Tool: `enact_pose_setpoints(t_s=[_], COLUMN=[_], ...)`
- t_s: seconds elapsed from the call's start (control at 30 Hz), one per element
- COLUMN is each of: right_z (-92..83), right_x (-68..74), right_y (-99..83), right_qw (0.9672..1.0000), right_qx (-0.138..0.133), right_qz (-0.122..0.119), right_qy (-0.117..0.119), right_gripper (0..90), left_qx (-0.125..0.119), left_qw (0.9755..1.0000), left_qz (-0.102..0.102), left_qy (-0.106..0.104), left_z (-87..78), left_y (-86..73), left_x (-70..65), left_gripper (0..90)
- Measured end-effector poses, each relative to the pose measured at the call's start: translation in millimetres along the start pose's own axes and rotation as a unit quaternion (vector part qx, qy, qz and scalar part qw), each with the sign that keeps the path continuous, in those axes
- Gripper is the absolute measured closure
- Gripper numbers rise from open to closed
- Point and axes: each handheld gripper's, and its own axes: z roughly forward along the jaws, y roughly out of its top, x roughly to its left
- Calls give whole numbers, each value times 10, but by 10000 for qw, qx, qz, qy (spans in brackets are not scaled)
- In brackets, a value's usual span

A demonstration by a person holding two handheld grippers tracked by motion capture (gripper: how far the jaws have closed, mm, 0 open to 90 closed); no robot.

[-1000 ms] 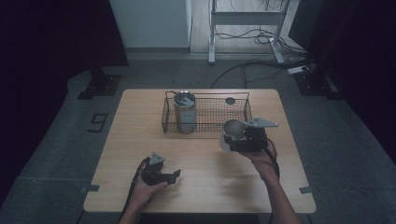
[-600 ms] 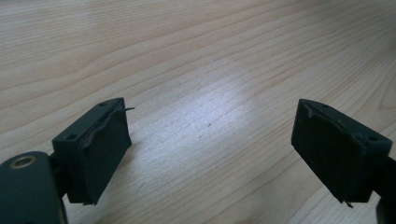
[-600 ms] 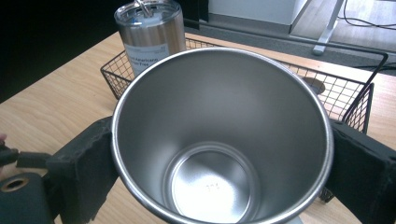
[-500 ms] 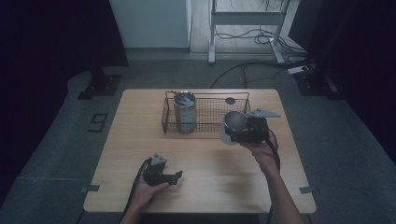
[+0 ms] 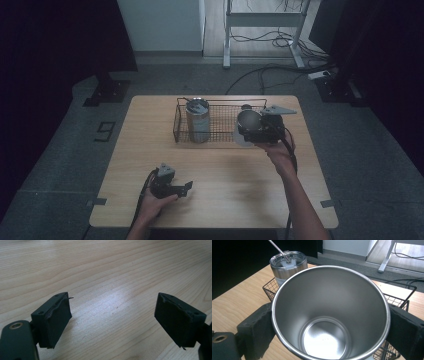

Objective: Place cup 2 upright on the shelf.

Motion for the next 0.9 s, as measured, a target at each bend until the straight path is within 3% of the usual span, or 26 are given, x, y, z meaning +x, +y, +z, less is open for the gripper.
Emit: enact_pose_setpoints(t_s=[0.63, 0.9], right_z=[287, 406], right_x=[-56, -143], right_y=[172, 240], right_qw=[9998, 9995], right_qx=[123, 183], right_qz=[53, 62], right_qy=[-115, -253], right_gripper=[63, 63], left_qx=[-107, -116], left_qw=[9999, 9999], left_qz=[-13, -21], left_qy=[-54, -35], left_z=[-34, -42], left_y=[8, 6], left_x=[8, 14], left_gripper=[137, 137])
